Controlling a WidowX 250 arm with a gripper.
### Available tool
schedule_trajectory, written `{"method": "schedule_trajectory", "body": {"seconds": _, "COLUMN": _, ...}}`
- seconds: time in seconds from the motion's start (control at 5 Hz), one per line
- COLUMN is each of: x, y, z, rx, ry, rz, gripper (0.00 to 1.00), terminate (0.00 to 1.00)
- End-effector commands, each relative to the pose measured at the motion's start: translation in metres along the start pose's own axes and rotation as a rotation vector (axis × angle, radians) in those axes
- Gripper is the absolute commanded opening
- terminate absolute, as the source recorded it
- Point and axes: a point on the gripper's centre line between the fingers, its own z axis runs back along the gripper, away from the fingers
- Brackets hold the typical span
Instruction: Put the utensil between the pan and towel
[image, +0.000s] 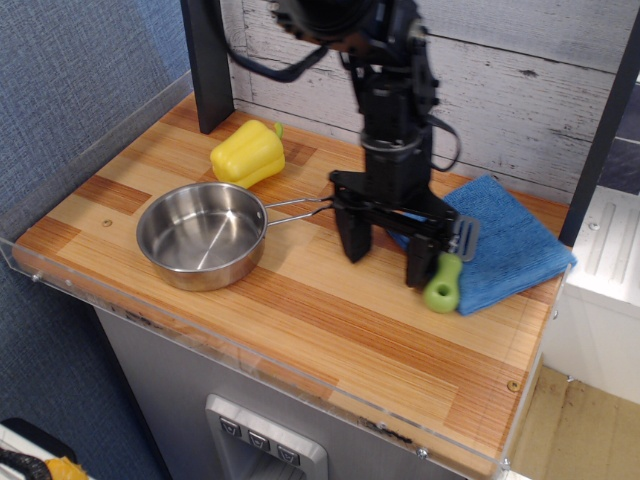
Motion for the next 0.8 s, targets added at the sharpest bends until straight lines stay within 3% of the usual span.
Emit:
{"method": "schedule_trajectory", "body": {"seconds": 0.0, "x": 0.002, "y": -0.012, "z": 0.045, "rx": 0.038, "ry": -0.112, "rz": 0.008, "gripper": 1.0, "terminate": 0.0}}
{"method": "schedule_trajectory", "body": {"seconds": 0.4, "x": -0.015, "y": 0.001, "z": 0.092, "rx": 0.007, "ry": -0.155, "rz": 0.097, "gripper": 1.0, "terminate": 0.0}}
{"method": "schedule_trajectory", "body": {"seconds": 0.6, "x": -0.01, "y": -0.003, "z": 0.082, "rx": -0.003, "ry": -0.103, "rz": 0.099, "gripper": 1.0, "terminate": 0.0}}
